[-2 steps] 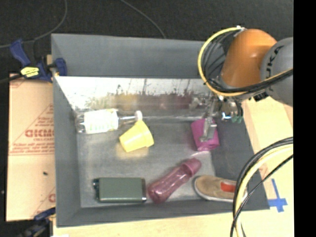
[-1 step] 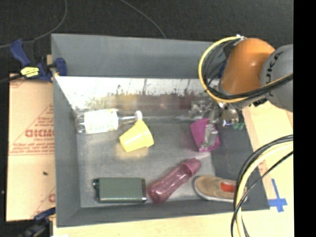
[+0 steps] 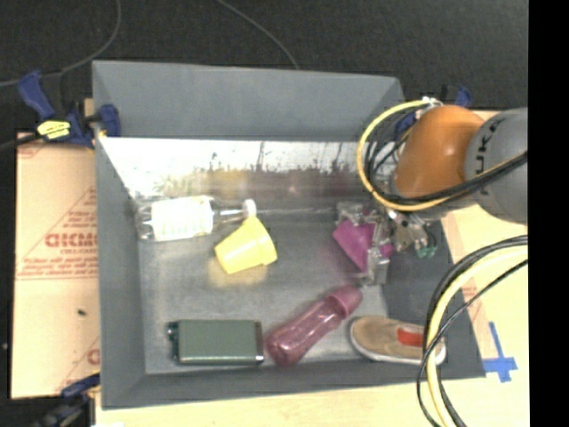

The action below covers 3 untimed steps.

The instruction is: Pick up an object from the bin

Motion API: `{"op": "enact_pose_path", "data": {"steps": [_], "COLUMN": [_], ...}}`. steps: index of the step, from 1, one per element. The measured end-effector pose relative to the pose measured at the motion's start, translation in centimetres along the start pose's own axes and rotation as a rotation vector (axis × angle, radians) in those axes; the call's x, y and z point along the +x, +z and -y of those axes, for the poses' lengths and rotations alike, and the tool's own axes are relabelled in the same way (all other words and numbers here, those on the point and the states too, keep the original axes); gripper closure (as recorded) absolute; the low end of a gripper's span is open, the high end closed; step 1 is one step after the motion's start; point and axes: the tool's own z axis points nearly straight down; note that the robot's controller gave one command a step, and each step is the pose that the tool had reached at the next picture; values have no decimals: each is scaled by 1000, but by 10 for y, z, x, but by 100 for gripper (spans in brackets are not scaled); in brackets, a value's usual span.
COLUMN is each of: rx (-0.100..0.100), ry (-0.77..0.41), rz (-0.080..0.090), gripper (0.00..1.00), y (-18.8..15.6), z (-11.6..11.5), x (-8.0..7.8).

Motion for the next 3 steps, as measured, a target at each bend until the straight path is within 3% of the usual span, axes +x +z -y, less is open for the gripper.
{"op": "enact_pose_path", "data": {"steps": [1, 3], "rx": [18, 18], "ry": [150, 146], "rz": [-3, -3], "gripper": [100, 100], "y": [-2, -2], "z": [18, 18], "x": [-1, -1]}}
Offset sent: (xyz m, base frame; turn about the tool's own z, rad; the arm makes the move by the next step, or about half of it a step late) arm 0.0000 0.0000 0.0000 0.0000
